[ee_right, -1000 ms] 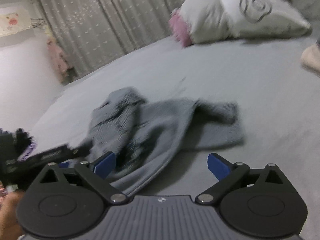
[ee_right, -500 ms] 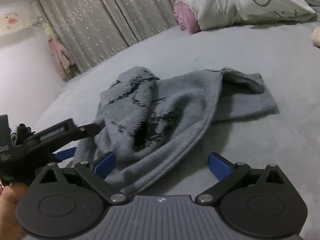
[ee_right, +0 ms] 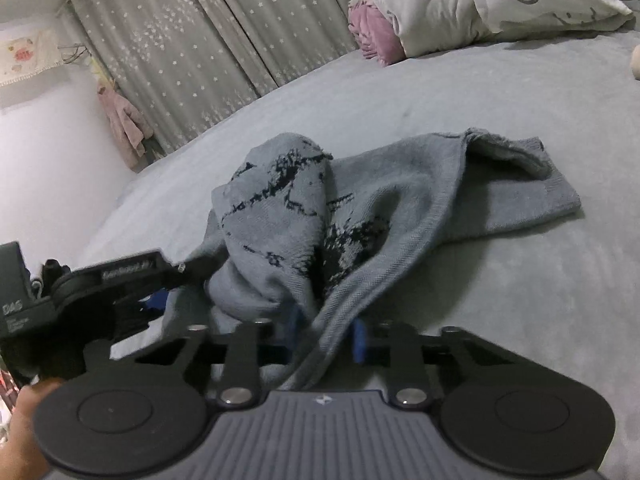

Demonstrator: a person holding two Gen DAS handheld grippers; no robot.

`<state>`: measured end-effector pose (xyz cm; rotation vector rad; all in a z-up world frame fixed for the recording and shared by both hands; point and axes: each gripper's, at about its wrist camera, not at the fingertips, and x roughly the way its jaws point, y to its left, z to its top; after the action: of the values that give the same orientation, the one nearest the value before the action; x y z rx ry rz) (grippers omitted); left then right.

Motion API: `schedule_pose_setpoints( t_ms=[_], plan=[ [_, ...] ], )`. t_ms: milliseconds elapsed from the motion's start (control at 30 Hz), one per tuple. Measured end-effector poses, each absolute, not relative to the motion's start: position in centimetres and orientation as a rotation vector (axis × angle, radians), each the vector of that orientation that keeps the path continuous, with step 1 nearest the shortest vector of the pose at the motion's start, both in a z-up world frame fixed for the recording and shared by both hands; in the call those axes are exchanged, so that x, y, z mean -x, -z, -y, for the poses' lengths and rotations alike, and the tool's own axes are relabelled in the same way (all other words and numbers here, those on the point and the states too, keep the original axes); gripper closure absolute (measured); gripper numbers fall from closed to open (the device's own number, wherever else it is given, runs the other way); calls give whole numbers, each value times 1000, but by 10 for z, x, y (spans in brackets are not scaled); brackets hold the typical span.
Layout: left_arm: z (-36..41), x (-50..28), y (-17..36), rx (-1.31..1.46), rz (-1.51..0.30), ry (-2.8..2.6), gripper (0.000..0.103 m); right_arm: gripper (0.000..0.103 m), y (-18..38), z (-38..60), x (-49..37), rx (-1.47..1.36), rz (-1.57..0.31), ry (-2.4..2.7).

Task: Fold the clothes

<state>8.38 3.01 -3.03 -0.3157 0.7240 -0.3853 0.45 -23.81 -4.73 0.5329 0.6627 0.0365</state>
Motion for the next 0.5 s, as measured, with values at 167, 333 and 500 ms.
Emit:
schedule_pose_setpoints(
  t_ms=[167,333,500],
  plan=[
    [-34,-51,4,276,-689,413,88,96,32,263,-4,-546,-620,-3],
    [-44,-16,-4,256,-711,471,91,96,20,295,3,-583,-590,44],
    [-49,12,2,248,-792,555,90,96,10,330,13,-589,-554,121]
  ],
)
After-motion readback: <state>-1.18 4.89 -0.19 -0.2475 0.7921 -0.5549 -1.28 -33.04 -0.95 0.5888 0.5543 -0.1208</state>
